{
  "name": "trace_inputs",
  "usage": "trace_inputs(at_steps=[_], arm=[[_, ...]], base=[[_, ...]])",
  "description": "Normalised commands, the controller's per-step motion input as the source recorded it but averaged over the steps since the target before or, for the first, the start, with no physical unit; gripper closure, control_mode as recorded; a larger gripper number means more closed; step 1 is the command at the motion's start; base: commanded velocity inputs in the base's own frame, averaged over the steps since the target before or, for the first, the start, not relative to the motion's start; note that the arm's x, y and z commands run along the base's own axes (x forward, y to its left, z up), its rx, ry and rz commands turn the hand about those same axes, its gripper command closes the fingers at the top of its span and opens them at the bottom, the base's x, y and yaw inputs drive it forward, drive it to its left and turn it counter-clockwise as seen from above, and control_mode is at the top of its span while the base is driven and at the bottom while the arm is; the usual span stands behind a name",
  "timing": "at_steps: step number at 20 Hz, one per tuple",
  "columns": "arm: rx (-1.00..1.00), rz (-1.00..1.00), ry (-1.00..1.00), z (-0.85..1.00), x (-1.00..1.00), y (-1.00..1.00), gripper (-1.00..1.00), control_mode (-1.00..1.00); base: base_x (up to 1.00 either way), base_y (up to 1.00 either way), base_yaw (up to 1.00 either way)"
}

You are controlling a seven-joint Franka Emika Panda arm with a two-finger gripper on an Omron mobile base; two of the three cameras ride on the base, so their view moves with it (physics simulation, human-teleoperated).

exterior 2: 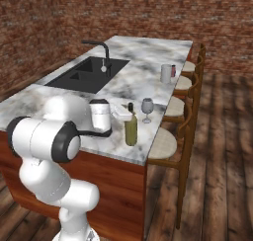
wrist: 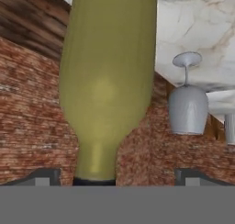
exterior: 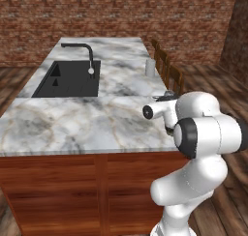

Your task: There is a wine glass and glass cup on the dining counter. Place the wine bottle next to the wine glass and the juice bottle next to the glass cup.

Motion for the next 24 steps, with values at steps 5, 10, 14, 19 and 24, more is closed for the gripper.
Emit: trace_inputs(at_steps=[5, 10, 14, 19, 24], arm=[[0.0, 0.0, 0.0, 0.82, 0.0, 0.03, -1.0, -1.0], [0.0, 0.0, 0.0, 0.96, 0.0, 0.09, -1.0, -1.0], [0.08, 0.0, 0.02, 1.0, 0.0, 0.33, -1.0, -1.0], [0.23, 0.0, 0.11, 1.0, -0.25, 0.37, -1.0, -1.0], [0.27, 0.0, 0.07, 0.76, -0.88, 0.05, -1.0, -1.0]], base=[[0.0, 0.0, 0.0], [0.0, 0.0, 0.0], [0.0, 0.0, 0.0], [0.0, 0.0, 0.0], [0.0, 0.0, 0.0]])
